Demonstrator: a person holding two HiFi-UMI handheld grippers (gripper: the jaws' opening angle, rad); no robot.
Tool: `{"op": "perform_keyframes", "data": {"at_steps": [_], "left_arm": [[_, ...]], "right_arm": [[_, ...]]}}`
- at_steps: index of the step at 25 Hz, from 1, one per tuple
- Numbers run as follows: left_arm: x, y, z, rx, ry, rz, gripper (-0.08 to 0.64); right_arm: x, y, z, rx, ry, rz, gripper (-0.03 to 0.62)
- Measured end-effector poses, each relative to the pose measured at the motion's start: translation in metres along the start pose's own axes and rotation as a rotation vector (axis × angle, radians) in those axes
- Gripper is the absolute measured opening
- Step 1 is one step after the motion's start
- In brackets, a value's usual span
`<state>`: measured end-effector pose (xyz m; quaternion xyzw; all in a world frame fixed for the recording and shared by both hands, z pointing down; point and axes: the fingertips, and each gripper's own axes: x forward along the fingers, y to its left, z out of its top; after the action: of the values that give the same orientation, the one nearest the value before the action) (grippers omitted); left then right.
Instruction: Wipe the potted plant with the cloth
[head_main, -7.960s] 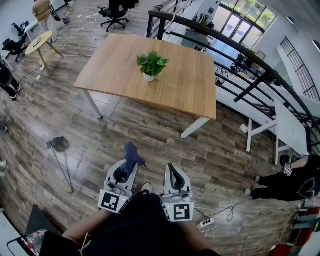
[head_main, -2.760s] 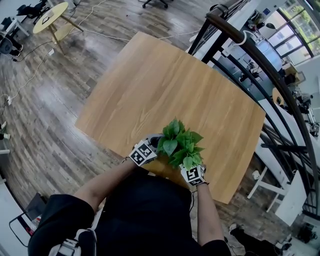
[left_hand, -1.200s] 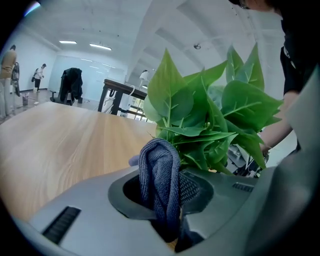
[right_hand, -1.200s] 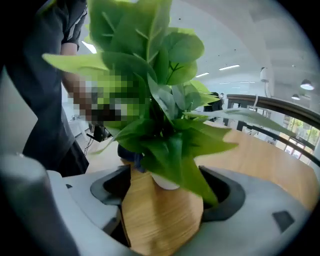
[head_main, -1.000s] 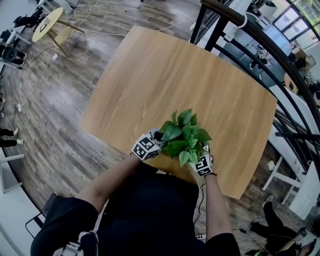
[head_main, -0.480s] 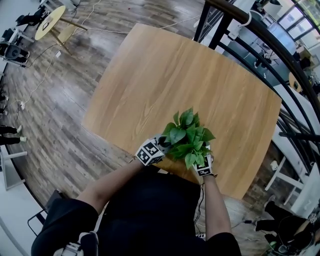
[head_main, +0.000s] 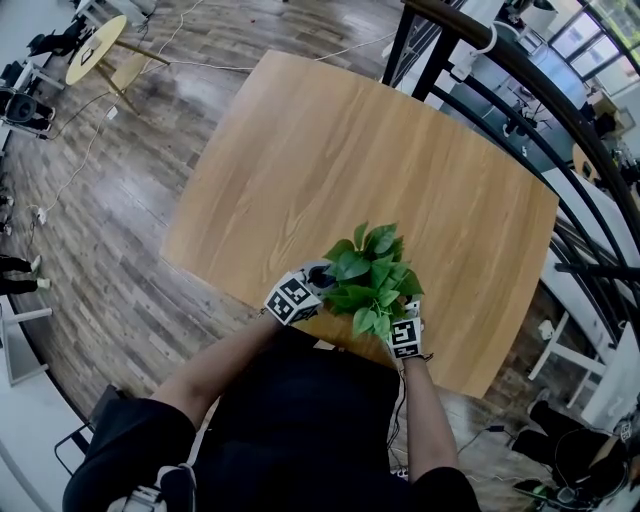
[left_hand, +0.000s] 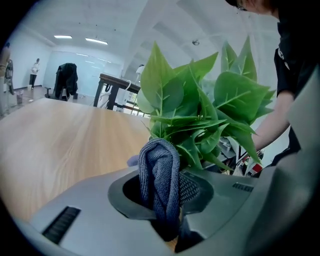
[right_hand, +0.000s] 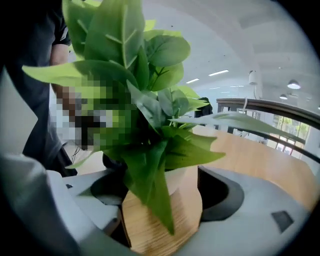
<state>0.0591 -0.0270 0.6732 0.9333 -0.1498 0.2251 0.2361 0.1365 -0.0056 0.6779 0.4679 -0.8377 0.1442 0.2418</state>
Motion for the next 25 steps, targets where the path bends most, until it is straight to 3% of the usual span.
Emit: {"op": "perform_keyframes", "data": {"at_steps": [3, 7, 12, 21, 25], "left_arm": [[0.006, -0.001, 0.001, 0.018, 0.021, -0.014, 0.090], [0.006, -0.006, -0.001, 0.021, 0.023, -0.022, 0.089], [0.006, -0.038, -0.015, 0.037, 0.068, -0.152, 0.089], [-0.002, -0.009, -0.016, 0.003, 0.039, -0.047, 0.090], [-0.005, 0.001, -0.015, -0.010, 0.025, -0.014, 0.089]], "right_arm": [[0.007, 0.002, 0.014, -0.070, -0.012, 0.062, 0.394], [0.009, 0.004, 0.013, -0.061, -0.012, 0.067, 0.393], [0.012, 0.005, 0.015, -0.004, -0.028, 0.021, 0.393], [-0.003, 0.036, -0.001, -0.008, 0.005, 0.024, 0.393], [-0.005, 0.024, -0.008, 0.055, 0.010, -0.023, 0.393]]}}
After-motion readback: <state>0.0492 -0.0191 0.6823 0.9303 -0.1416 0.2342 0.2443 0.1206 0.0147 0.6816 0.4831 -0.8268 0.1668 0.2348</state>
